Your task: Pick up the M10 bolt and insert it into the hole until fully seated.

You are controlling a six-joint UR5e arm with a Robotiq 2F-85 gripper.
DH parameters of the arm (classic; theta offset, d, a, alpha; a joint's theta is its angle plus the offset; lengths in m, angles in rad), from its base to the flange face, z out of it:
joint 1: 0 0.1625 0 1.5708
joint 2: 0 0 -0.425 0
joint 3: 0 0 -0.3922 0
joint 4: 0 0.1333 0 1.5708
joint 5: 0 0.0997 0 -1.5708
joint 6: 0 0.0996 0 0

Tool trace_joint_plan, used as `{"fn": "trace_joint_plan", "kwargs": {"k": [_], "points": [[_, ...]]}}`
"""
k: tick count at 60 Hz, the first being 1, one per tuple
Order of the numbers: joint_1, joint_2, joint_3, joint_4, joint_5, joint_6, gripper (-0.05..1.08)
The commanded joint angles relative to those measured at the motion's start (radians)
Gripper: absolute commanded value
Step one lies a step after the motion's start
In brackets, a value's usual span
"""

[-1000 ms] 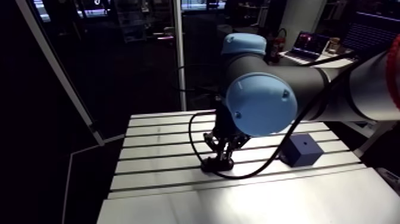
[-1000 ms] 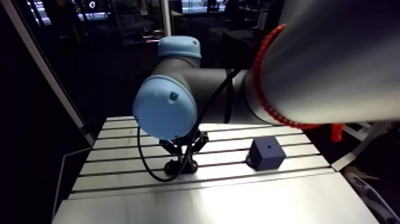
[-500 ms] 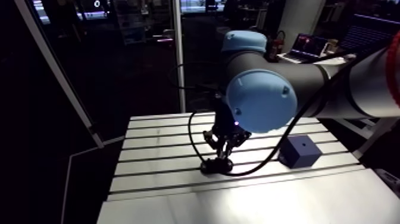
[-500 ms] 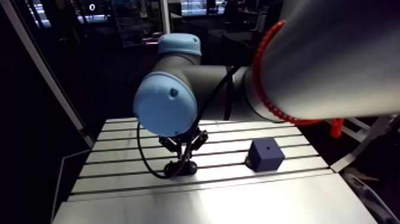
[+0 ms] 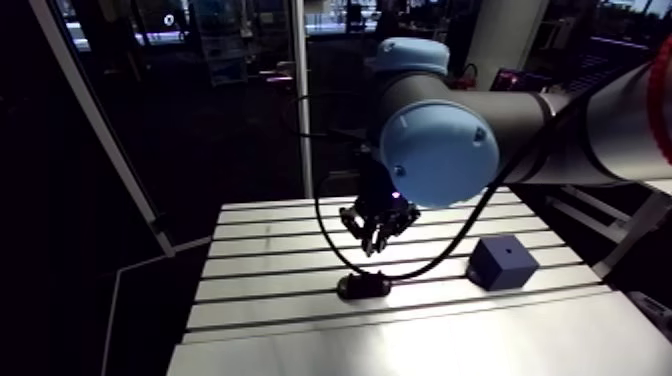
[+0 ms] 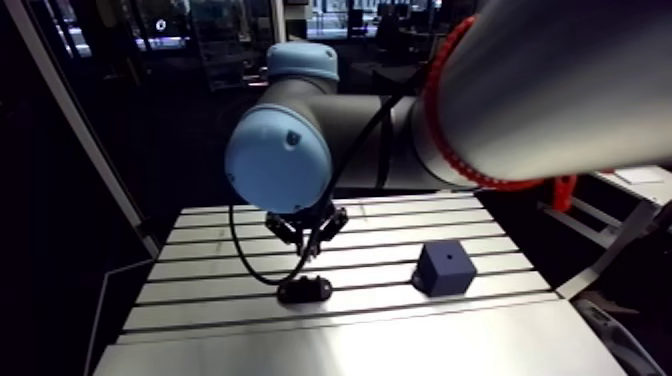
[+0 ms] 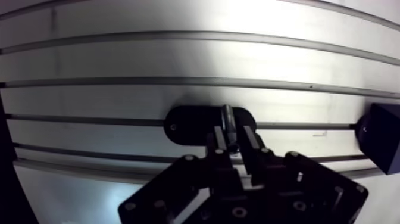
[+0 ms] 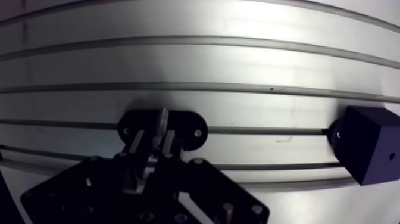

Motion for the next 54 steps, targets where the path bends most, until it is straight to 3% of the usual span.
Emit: {"fn": "trace_joint_plan", "kwargs": {"k": [1,10,28,42,54], "points": [[0.000,-0.024,-0.036,0.030,0.001,0.000,0.98],[-0.001,-0.044,-0.063,0.040,0.010,0.000,1.04],[-0.021,-0.051,-0.139,0.124,0.007,-0.005,1.08],[-0.051,-0.049,-0.237,0.275,0.006,-0.006,1.08],[-0.113,-0.036,-0.316,0.396,0.004,-0.061,1.08]]}}
